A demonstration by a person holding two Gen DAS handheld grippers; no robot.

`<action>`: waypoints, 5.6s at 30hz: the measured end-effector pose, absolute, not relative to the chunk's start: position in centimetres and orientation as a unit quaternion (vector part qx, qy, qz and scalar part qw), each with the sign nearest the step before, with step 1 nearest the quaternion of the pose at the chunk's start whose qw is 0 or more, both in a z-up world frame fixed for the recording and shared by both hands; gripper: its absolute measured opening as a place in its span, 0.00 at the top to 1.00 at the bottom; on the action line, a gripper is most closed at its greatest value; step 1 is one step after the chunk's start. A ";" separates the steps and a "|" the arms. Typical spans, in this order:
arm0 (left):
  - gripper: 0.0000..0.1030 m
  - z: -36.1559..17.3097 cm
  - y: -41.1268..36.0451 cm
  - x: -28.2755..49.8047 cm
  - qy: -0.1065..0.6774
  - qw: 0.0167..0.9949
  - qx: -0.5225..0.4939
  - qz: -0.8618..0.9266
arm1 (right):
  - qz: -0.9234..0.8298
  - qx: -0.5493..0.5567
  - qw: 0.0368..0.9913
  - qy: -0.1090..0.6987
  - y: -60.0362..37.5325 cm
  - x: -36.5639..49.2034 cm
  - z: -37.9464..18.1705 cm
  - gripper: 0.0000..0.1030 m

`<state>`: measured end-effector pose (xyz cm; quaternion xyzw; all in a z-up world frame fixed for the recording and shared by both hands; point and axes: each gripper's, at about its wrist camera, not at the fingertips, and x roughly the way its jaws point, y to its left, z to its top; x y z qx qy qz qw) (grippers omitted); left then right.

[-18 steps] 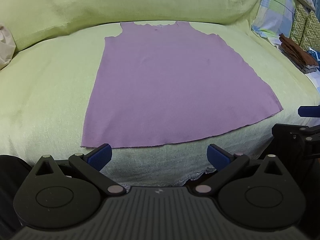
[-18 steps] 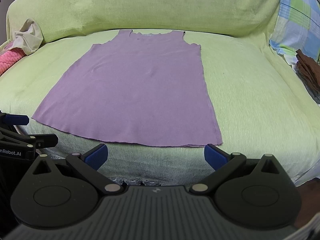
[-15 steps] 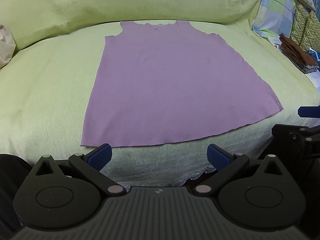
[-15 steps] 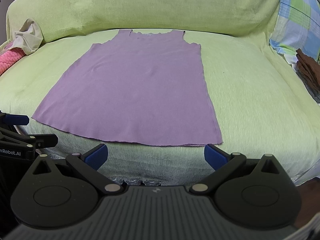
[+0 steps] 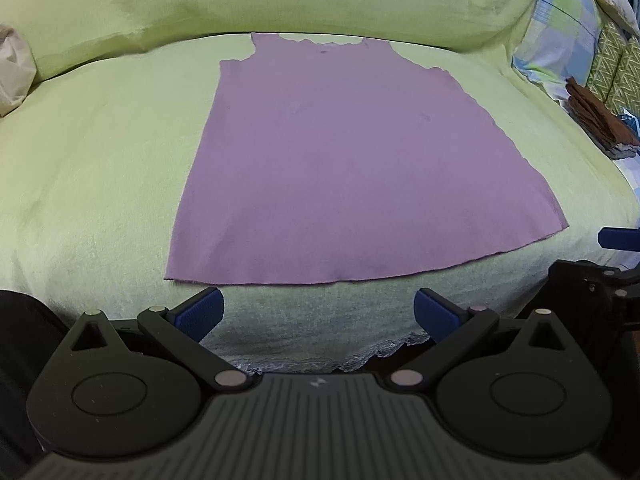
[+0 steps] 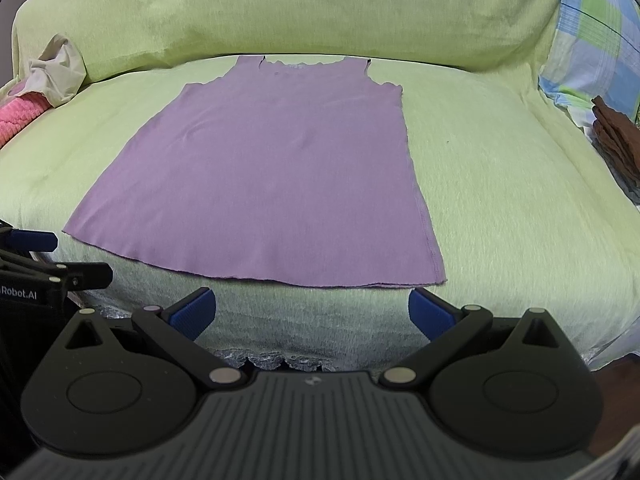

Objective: Fold clothes
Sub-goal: 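Move both grippers toward the hem of the lilac tank top, then close both grippers on the tank top hem, then lift the hem with both grippers and fold it toward the shoulder straps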

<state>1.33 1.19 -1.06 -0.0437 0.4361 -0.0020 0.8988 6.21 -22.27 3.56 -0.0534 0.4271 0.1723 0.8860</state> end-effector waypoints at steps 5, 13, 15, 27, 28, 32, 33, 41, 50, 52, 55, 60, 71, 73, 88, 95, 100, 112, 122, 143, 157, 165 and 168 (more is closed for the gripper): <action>0.01 -1.3 1.1 1.0 0.436 0.898 -0.055 -0.004 | 0.181 -0.053 0.886 0.424 -22.3 6.2 3.6 0.02; 0.01 -1.8 2.5 0.8 0.420 0.905 -0.063 -0.012 | 0.202 -0.021 0.889 0.411 -23.5 6.6 3.9 0.02; 0.01 -2.0 3.0 0.8 0.419 0.906 -0.051 -0.015 | 0.204 -0.027 0.888 0.410 -23.7 6.7 4.0 0.02; 0.01 -2.6 7.6 1.2 0.413 0.909 -0.044 -0.047 | 0.197 -0.061 0.887 0.414 -24.8 7.9 3.7 0.02; 0.02 -2.6 8.5 1.6 0.415 0.907 -0.054 -0.054 | 0.197 -0.062 0.889 0.410 -25.1 8.1 3.8 0.02; 0.03 -3.0 10.4 2.5 0.421 0.901 -0.080 -0.073 | 0.201 -0.060 0.892 0.400 -25.8 8.8 3.9 0.02; 0.03 -3.2 10.9 2.8 0.424 0.898 -0.088 -0.080 | 0.203 -0.059 0.891 0.401 -26.0 9.0 3.9 0.02; 0.03 -3.9 13.2 4.0 0.439 0.884 -0.112 -0.116 | 0.189 -0.038 0.892 0.410 -27.0 11.4 3.8 0.02; 0.08 -3.7 13.9 4.8 0.431 0.882 -0.115 -0.151 | 0.202 -0.032 0.863 0.463 -28.2 13.6 2.3 0.02; 0.15 -3.6 14.0 5.1 0.431 0.882 -0.114 -0.154 | 0.207 -0.028 0.857 0.471 -28.7 14.0 1.9 0.02; 0.22 -3.4 14.0 5.4 0.432 0.880 -0.113 -0.162 | 0.230 -0.006 0.843 0.486 -29.6 15.0 1.1 0.09; 0.28 -3.2 14.0 5.7 0.439 0.873 -0.109 -0.182 | 0.241 -0.017 0.829 0.505 -30.0 15.9 -0.3 0.25; 0.27 -3.3 13.9 6.2 0.445 0.865 -0.102 -0.205 | 0.266 0.011 0.820 0.507 -30.8 16.9 -1.0 0.29; 0.27 -3.3 13.9 6.2 0.445 0.864 -0.101 -0.212 | 0.274 0.021 0.816 0.509 -31.1 16.9 -0.9 0.37; 0.30 -3.6 15.2 6.8 0.470 0.838 -0.146 -0.236 | 0.288 0.048 0.803 0.519 -31.3 17.1 -1.0 0.65; 0.44 -3.8 16.0 7.5 0.474 0.833 -0.169 -0.230 | 0.283 0.080 0.798 0.526 -31.9 17.1 -1.4 0.72; 0.48 -4.3 16.9 7.7 0.475 0.827 -0.193 -0.231 | 0.277 0.101 0.795 0.530 -32.6 17.4 -1.7 0.77; 0.94 -4.1 16.5 8.0 0.488 0.837 -0.132 -0.208 | 0.262 0.106 0.795 0.536 -33.1 17.6 -2.0 0.98; 1.00 -4.0 16.6 8.6 0.499 0.827 -0.126 -0.225 | 0.265 0.081 0.797 0.537 -32.6 17.6 -1.5 0.98; 1.00 -1.2 22.7 17.4 0.474 0.789 -0.303 -0.247 | 0.310 0.264 0.755 0.514 -34.2 25.0 1.6 0.98; 1.00 -1.7 25.3 28.9 0.556 0.681 -0.449 -0.159 | 0.155 0.354 0.692 0.610 -33.9 36.6 -0.6 0.99; 1.00 1.7 27.2 35.2 0.572 0.653 -0.478 -0.134 | 0.105 0.317 0.704 0.627 -30.5 42.1 6.5 0.99; 1.00 1.4 27.8 37.9 0.577 0.649 -0.478 -0.128 | 0.094 0.311 0.713 0.621 -29.2 44.0 7.8 0.99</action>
